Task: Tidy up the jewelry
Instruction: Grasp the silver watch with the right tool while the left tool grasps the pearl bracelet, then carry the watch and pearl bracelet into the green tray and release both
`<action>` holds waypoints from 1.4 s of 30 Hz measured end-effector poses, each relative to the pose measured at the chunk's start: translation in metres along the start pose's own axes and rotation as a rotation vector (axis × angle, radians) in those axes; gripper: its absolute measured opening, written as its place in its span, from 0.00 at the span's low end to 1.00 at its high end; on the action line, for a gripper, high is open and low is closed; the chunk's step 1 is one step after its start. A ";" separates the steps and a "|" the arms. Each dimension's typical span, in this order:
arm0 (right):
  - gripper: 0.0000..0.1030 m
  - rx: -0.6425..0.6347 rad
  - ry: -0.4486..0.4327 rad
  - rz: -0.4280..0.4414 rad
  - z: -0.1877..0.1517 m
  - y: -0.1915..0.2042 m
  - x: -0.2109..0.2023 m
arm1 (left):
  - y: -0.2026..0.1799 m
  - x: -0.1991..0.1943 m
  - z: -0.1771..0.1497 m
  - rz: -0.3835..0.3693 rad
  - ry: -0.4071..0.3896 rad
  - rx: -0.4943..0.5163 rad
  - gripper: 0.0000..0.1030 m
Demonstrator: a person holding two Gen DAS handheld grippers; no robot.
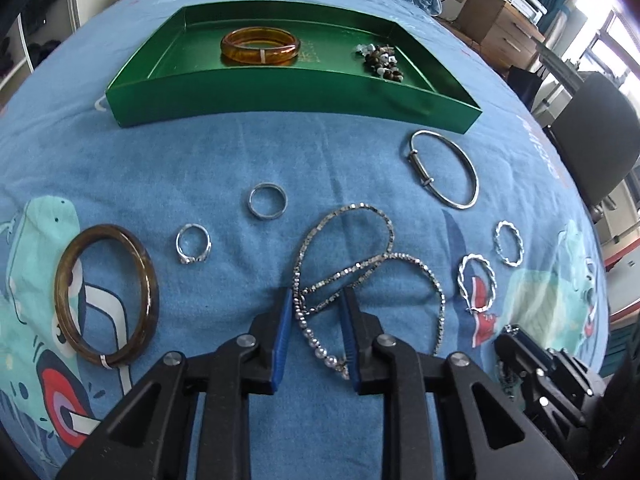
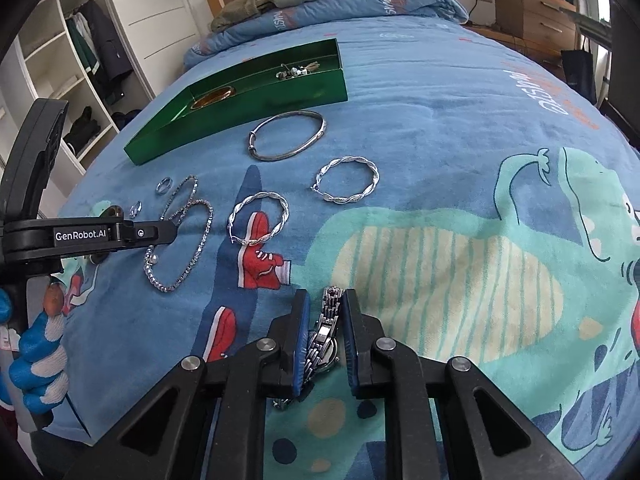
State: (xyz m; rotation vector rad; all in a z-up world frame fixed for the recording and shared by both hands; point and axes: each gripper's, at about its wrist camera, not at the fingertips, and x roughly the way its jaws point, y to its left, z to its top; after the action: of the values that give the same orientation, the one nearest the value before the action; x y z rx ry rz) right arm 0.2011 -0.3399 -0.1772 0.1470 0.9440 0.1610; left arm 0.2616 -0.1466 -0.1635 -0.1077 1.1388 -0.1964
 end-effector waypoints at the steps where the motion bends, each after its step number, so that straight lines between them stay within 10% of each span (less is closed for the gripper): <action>1: 0.12 0.001 -0.003 -0.006 0.000 0.000 0.000 | -0.002 0.000 0.000 0.011 -0.006 0.009 0.15; 42: 0.08 -0.029 -0.241 0.028 0.004 0.068 -0.127 | 0.016 -0.189 0.011 -0.056 -0.319 0.170 0.03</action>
State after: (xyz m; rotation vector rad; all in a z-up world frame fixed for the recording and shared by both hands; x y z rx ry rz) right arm 0.1261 -0.2988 -0.0606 0.1490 0.6990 0.1787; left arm 0.1970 -0.0914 0.0063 -0.0186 0.7983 -0.3133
